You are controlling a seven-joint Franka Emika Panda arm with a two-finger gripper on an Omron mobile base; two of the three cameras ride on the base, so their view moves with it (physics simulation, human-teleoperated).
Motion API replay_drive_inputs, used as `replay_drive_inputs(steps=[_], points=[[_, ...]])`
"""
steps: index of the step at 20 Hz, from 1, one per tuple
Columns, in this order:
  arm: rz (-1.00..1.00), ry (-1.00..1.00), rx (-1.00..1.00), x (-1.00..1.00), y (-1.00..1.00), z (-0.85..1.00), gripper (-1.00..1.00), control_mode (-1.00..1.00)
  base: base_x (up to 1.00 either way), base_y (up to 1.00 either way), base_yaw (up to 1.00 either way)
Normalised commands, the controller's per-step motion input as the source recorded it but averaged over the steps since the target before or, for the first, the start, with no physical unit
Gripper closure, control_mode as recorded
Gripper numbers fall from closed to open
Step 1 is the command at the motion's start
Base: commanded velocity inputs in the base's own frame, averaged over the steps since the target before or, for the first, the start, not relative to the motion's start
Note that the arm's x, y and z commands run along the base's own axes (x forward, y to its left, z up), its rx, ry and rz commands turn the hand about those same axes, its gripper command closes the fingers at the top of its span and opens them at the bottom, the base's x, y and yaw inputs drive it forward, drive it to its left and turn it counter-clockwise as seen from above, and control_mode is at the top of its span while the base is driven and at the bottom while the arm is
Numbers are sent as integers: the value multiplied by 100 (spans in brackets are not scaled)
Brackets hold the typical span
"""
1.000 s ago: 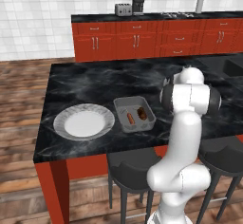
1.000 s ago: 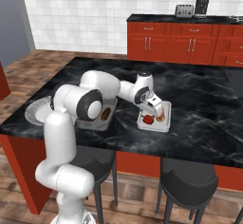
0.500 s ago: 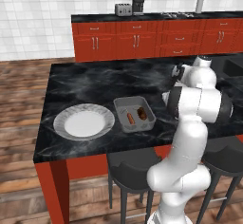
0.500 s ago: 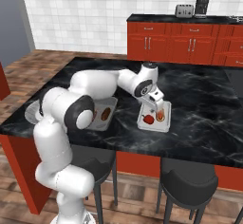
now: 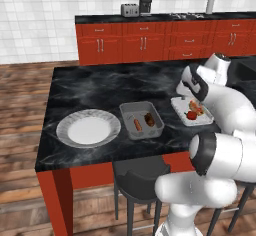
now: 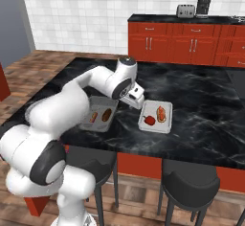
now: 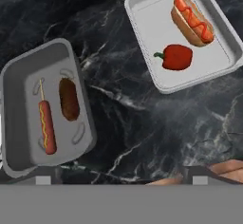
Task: Place one cooked food and one vegetable from the large plate to each tupperware container.
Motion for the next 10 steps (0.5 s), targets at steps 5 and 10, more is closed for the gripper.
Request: replay_drive_inputs(steps=[5,10], points=[[21,-3,-4,-77,80,69,-100,-100,0,0,0],[8,-2,-9,-53,32,74,-100,-100,0,0,0]])
